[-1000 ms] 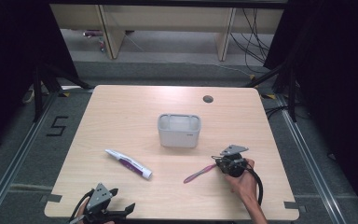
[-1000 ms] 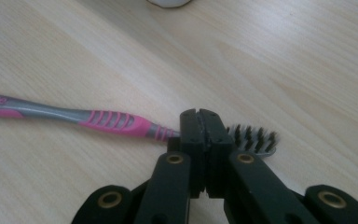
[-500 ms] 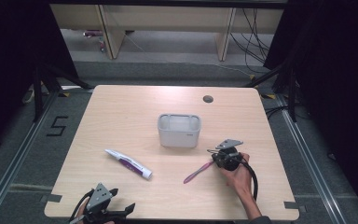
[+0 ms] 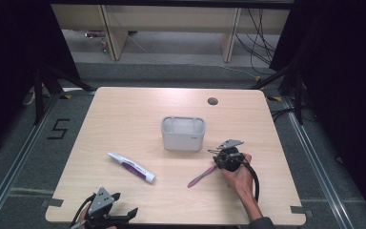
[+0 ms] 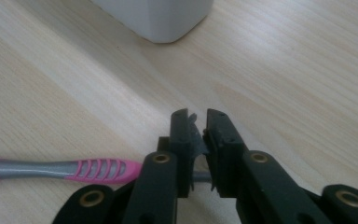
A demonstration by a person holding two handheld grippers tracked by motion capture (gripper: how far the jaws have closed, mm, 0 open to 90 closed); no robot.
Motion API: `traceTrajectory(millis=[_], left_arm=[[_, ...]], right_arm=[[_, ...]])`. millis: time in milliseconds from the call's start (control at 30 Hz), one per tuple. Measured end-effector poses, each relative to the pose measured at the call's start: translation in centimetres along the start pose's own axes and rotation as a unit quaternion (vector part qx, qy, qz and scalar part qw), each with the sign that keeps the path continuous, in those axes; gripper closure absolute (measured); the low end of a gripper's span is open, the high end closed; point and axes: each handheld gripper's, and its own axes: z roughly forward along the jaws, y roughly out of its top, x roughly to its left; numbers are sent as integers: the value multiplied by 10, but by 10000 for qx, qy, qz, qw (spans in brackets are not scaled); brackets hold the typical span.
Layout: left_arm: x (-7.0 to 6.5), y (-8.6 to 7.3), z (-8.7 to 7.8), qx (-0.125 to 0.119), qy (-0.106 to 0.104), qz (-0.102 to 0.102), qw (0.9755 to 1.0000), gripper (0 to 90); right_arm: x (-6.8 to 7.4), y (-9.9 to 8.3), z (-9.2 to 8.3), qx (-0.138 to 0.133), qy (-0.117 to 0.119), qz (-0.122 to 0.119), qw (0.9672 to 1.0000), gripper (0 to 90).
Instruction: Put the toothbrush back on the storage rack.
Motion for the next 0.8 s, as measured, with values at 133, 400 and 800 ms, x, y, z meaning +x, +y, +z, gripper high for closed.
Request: traceTrajectory(millis=[133, 400, 800], left_arm=[[0, 0, 0, -11, 0, 10, 10000, 162], [0, 0, 0, 5, 22, 24, 10000, 162], [1, 1, -1, 48, 3, 122, 9999, 162]], right_arm=[[0, 1, -5, -52, -5, 135, 9999, 638], [14, 5, -18, 123, -97, 441, 9989, 447], [27, 8, -18, 250, -21, 707, 9972, 345]])
